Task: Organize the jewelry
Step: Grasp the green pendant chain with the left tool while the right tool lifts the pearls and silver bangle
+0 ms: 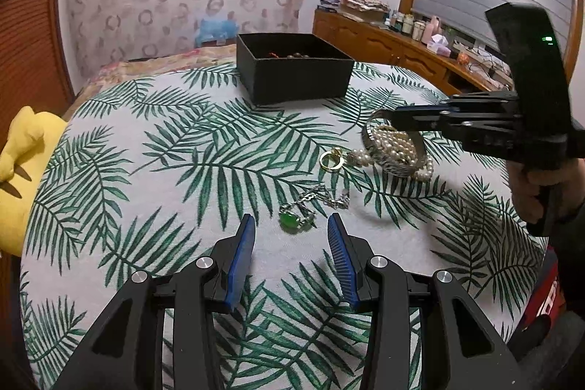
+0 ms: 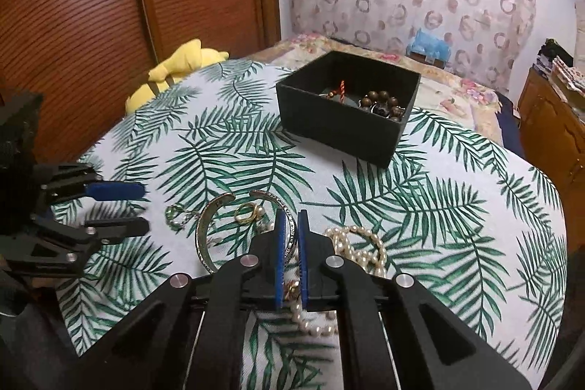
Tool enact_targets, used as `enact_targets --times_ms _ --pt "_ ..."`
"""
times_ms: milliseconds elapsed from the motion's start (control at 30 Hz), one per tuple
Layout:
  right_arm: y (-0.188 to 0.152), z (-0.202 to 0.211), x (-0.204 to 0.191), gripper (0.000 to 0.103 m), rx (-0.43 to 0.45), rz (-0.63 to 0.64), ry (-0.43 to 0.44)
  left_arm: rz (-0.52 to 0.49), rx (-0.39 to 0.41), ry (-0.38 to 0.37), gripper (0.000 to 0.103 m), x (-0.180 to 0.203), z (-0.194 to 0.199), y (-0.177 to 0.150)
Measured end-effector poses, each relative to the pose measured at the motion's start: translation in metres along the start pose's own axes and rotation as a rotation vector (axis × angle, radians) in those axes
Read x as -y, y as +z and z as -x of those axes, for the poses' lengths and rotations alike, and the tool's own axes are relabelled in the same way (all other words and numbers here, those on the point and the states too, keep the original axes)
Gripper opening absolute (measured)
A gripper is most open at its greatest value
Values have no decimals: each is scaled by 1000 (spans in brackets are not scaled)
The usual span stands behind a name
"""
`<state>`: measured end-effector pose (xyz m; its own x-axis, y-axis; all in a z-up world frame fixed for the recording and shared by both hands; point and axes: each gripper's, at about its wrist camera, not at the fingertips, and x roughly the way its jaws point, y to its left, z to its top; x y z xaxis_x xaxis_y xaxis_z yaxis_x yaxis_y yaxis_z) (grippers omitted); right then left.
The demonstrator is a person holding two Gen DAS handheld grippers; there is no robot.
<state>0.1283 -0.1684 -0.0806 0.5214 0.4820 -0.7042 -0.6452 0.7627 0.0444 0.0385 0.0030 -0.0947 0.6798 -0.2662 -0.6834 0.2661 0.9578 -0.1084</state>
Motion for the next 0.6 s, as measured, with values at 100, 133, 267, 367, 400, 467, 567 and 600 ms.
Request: enact_targets --times_ms 100,133,267,367,400,467,567,600 --pt "-7 7 1 7 -1 -3 -10 -15 -18 7 39 4 -6 2" --pt "-8 8 1 7 -2 -4 -12 -21 -22 10 39 4 -7 4" --pt "-13 11 3 7 -7 -7 -23 -27 -62 13 39 4 -20 9" --pt "-15 12 6 7 -7 -15 -24 -29 -85 15 39 5 -28 12" --pt "-16 12 6 7 -7 -17 -23 -31 -85 21 39 5 -30 12" --pt "-17 12 7 7 -8 -17 -23 -38 -88 30 39 7 -32 14" --pt "-18 12 7 7 -11 -15 -25 -55 -84 42 28 9 -33 13" --pt "-18 12 8 7 -12 -15 -26 -66 -84 50 21 10 -33 13"
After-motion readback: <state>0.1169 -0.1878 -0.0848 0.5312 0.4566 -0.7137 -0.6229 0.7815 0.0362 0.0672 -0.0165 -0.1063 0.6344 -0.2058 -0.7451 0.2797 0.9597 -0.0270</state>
